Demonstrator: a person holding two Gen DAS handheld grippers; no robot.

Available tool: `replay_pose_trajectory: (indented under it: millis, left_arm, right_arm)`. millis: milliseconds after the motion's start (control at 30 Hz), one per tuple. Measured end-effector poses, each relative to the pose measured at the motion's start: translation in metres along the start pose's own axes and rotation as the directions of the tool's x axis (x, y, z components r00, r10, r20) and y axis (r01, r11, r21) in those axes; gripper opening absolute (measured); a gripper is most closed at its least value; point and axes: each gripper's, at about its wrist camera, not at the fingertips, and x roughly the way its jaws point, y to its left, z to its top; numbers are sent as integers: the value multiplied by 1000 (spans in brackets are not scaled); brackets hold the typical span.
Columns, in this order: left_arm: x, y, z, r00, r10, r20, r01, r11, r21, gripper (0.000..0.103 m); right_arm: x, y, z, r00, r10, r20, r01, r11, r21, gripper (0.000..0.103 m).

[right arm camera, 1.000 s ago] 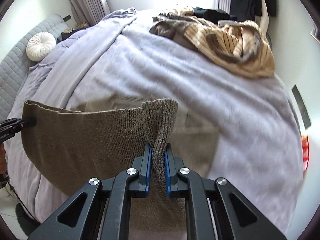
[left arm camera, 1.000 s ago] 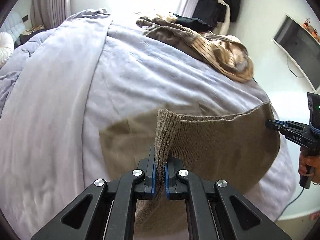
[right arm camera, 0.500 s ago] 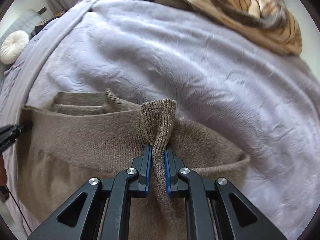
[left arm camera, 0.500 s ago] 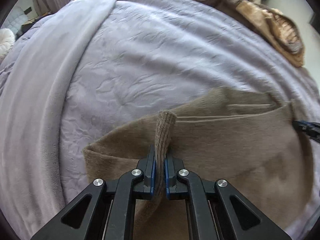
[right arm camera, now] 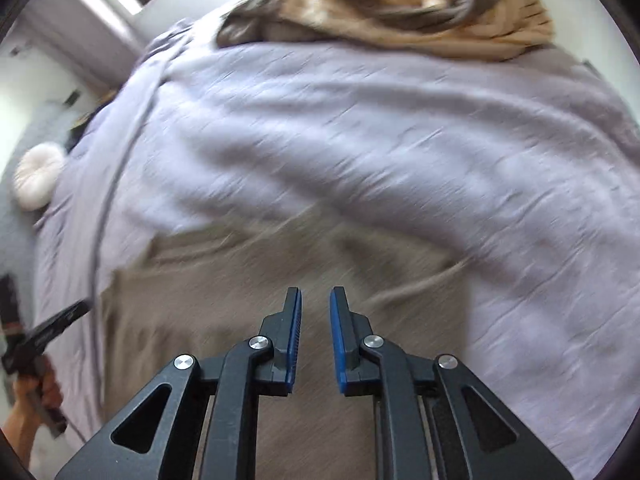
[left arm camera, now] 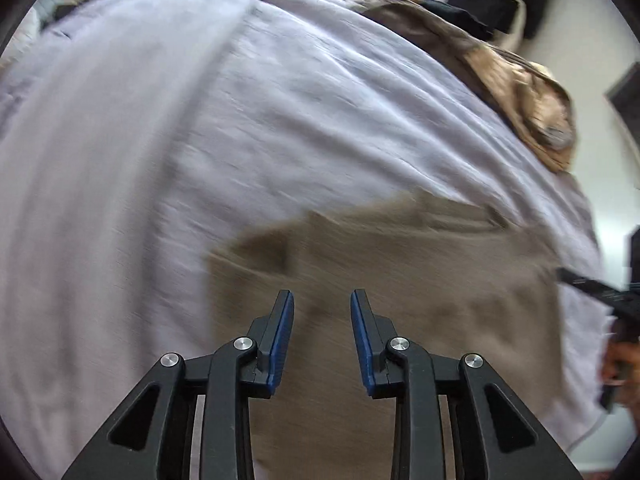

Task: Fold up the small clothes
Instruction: 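Fold the held edge over again toward the collar and open both grippers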

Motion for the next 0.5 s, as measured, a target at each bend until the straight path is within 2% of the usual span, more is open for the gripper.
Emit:
replay_pose_trajectory:
  millis: [33, 133, 200, 267, 367, 400, 433, 467, 500]
  left_arm:
    - [8, -5, -5, 1000, -9, -16, 9, 1000, -1, 31]
    - [35, -8, -22, 997, 30, -75, -32, 999, -28, 31]
    - [41, 1, -32, 996, 40, -82, -45, 998, -54, 31]
    - [34, 12, -41, 997, 31, -76, -36, 997, -72, 31]
    - [17, 26, -54, 994, 58, -93, -65, 995, -73, 31]
    - [10, 31, -61, 989, 105, -105, -113, 991, -73, 39]
    - [4, 34, -64, 983, 141, -113, -150, 986, -70, 65]
    - [-5, 38, -70, 979, 173, -105, -181, 981, -72, 72]
    - [-16, 43, -79, 983, 164, -80, -171, 981, -88, 74]
  right_arm:
    - [7, 6, -7, 1000, 12, -19, -12, 1000, -9, 16]
    - [36, 7, -24, 998, -7, -69, 8, 1000, 18, 13]
    - [43, -3, -29, 999, 9, -50, -5, 997, 72, 9]
    - [42, -14, -27, 999, 34, -40, -29, 993, 115, 8]
    - [30, -25, -30, 999, 7, -36, -2, 992, 128, 8]
    - [26, -28, -32, 999, -2, -38, 7, 991, 134, 11]
    - [22, -34, -32, 999, -11, -43, 17, 989, 148, 13]
    - [17, -37, -36, 999, -12, -48, 20, 986, 164, 13]
    - [10, -42, -42, 999, -1, -54, 11, 982, 187, 14]
